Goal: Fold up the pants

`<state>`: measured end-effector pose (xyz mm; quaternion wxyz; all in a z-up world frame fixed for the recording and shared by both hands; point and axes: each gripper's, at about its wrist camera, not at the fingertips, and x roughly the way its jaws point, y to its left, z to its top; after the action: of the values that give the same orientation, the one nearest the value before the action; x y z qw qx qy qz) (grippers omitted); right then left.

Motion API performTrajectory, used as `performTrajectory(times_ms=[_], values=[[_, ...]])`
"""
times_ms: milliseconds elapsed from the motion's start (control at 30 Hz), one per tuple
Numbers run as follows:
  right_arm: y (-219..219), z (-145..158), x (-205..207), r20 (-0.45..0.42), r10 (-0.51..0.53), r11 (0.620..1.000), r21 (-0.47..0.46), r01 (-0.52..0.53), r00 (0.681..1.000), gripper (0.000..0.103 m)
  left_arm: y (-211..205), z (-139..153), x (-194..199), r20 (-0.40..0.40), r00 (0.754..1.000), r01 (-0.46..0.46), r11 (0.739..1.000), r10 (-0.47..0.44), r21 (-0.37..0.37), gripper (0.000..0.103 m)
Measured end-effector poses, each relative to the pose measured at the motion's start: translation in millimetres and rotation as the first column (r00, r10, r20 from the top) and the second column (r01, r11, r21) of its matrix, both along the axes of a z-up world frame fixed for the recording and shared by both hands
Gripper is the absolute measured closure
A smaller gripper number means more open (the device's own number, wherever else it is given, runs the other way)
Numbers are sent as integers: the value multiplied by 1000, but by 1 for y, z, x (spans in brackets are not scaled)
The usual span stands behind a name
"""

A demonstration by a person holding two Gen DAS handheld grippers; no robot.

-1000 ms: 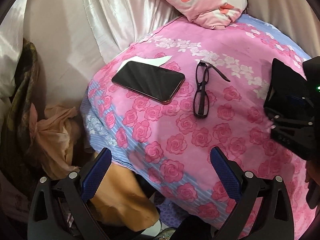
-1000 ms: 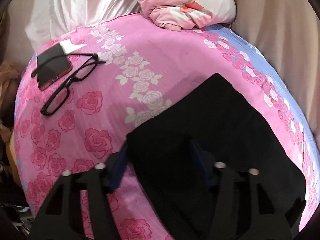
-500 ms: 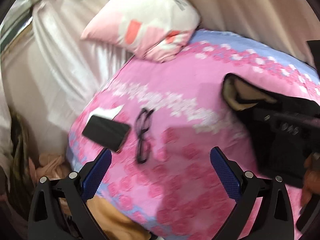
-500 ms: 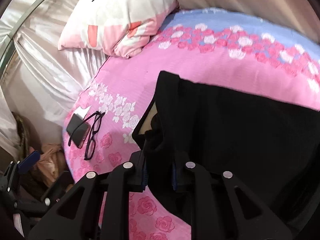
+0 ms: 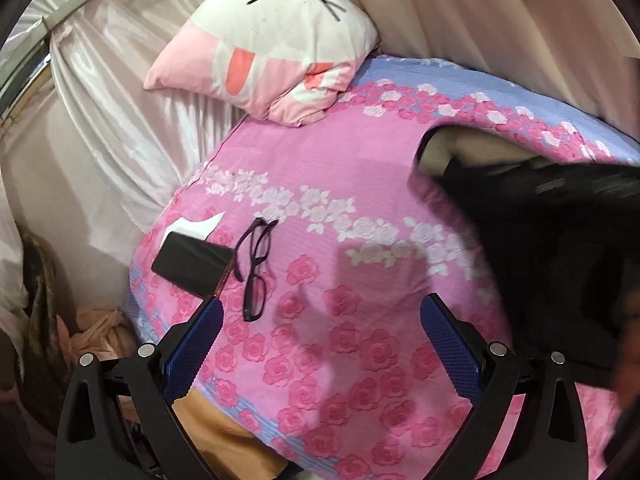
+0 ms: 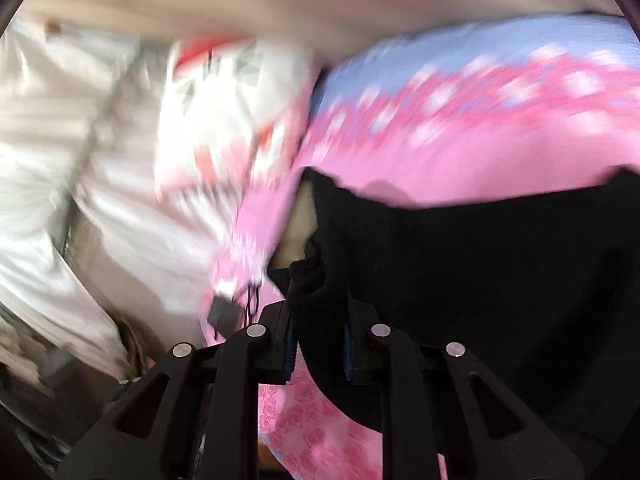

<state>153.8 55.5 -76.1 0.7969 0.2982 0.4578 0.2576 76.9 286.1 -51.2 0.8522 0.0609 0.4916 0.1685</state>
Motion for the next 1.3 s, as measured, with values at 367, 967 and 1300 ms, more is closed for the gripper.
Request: performTrajectory(times_ms=[367,967,1300], values=[[-290,-33,-179,-42,-516,857,2,516,856,87,-141,4,32,12,972,235,972,-235,-21,5],[-343,-14,-229,131,-505,850,-96,517,853,21,-290,-38,31,-79,891,447,894,-447,-22,5],[-328,-49,-171,20,-358,896,-276,349,934,100,-307,-44,23,-95,865,495,869,-493,-1,5]])
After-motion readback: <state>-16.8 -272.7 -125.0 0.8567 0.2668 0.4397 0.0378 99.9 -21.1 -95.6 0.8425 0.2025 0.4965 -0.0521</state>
